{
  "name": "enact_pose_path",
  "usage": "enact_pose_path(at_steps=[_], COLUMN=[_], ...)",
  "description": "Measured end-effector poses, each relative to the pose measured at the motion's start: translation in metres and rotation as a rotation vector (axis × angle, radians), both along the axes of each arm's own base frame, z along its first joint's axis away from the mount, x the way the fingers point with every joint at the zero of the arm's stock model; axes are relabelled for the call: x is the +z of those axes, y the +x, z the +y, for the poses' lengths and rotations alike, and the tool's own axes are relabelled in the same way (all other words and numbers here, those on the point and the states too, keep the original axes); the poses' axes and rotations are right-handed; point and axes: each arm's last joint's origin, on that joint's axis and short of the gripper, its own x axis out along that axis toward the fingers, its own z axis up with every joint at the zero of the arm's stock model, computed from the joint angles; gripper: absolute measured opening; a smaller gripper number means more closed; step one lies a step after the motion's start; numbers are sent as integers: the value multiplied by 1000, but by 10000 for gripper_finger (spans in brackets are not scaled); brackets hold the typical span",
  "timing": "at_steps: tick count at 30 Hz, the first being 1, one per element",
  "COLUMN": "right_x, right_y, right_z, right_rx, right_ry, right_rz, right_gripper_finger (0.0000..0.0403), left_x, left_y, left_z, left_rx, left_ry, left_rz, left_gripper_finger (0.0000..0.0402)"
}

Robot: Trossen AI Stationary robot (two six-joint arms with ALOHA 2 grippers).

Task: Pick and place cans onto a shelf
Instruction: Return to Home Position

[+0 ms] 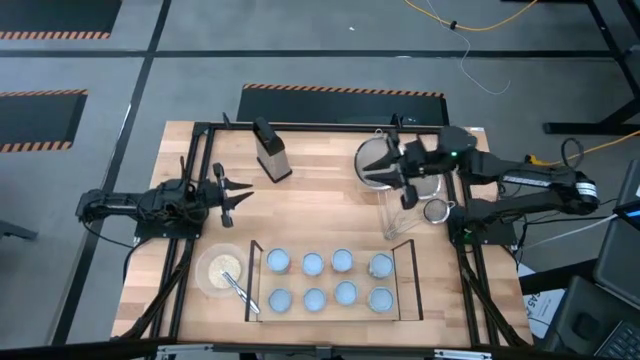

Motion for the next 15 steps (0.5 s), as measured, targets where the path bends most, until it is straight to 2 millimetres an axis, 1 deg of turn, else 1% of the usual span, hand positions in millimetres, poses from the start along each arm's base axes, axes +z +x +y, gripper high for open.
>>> enact_pose_path(at_steps=[3,7,11,13,15], right_x=[8,16,11,7,2], right_y=[-19,-54,-88,-102,-111], right_z=[4,12,19,22,24], right_rx=[0,1,6,10,14], right_ry=[-13,-44,-64,-73,-92], right_rz=[-5,15,110,162,173], right_gripper_finger=[91,90,91,91,90], left_x=[0,0,0,0,0], left_y=[0,0,0,0,0], left_z=[0,0,0,1,1], left_rx=[1,7,12,12,13], left_ry=[-18,-13,-14,-14,-11], left_rz=[-5,-3,-3,-3,-3], left_gripper_finger=[82,82,82,82,82])
